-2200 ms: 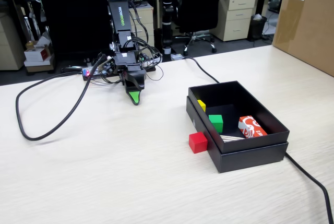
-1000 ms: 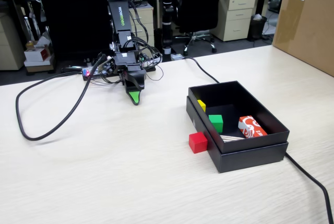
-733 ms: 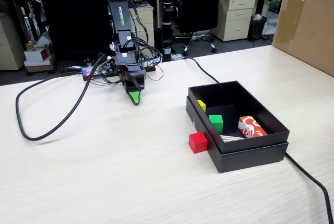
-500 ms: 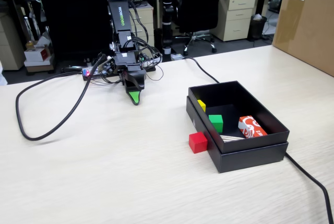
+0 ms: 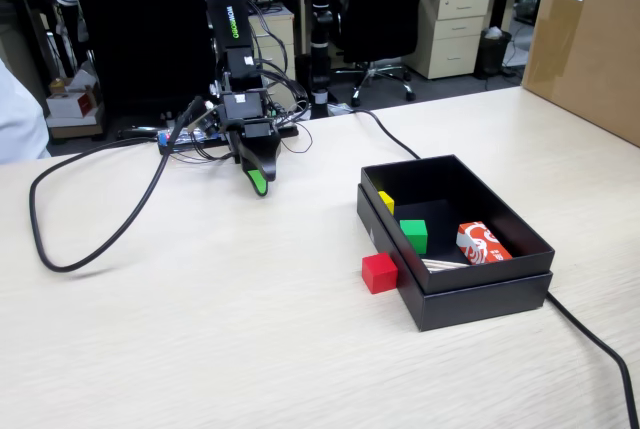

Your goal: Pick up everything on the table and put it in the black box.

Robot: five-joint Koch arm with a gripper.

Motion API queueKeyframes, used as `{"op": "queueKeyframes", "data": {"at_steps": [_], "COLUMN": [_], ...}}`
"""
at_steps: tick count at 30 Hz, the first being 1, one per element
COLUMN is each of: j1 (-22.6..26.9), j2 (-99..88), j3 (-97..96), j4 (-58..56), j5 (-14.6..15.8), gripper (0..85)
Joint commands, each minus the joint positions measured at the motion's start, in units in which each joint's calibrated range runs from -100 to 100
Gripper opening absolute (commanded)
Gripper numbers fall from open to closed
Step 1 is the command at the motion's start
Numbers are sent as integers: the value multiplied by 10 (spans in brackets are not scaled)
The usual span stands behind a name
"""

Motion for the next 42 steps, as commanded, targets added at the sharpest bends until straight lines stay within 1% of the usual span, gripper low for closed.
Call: {"op": "queueKeyframes", "data": {"at_steps": [1, 5, 6, 9, 10, 14, 16, 17, 23, 27, 32, 35, 36, 42], "j1": [9, 18, 19, 22, 22, 33, 42, 42, 53, 57, 61, 61, 61, 64], "j2": [41, 158, 170, 304, 311, 457, 567, 570, 784, 885, 1008, 1051, 1096, 1161], "j3": [105, 259, 273, 406, 412, 556, 662, 664, 854, 926, 974, 988, 1013, 1059], "j4": [-91, -172, -174, -185, -185, -191, -199, -199, -228, -229, -229, -229, -228, -229], "j5": [22, 42, 42, 49, 49, 50, 50, 50, 50, 53, 55, 58, 58, 58], "gripper": [475, 475, 473, 475, 475, 476, 475, 475, 473, 473, 475, 475, 475, 467]}}
